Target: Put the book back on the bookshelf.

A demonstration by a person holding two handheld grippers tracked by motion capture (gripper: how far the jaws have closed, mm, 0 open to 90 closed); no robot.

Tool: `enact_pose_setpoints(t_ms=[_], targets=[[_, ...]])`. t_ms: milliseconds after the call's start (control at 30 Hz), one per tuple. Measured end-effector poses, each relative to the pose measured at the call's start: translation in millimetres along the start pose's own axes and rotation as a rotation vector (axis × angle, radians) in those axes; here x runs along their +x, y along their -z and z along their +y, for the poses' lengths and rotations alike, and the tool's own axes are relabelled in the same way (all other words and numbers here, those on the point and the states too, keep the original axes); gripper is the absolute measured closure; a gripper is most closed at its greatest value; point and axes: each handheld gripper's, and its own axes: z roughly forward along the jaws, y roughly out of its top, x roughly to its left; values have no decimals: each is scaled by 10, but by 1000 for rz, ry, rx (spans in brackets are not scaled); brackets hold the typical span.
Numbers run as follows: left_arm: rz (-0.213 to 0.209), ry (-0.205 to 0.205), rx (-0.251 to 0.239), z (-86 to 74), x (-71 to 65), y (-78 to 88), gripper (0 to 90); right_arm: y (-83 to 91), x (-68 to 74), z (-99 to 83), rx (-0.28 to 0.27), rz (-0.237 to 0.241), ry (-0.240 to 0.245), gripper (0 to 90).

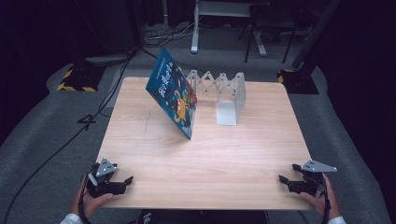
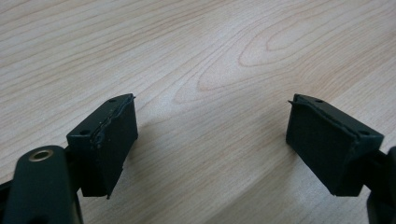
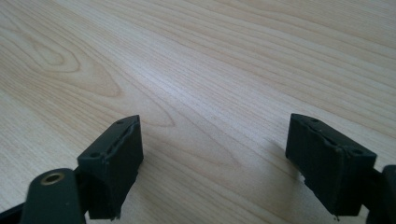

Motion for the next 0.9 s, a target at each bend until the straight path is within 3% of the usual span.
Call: enact_pose_setpoints(t_ms=[900], targets=[[6,3,-1,0,9,-1,167,0,-1,0,0,1,0,193]])
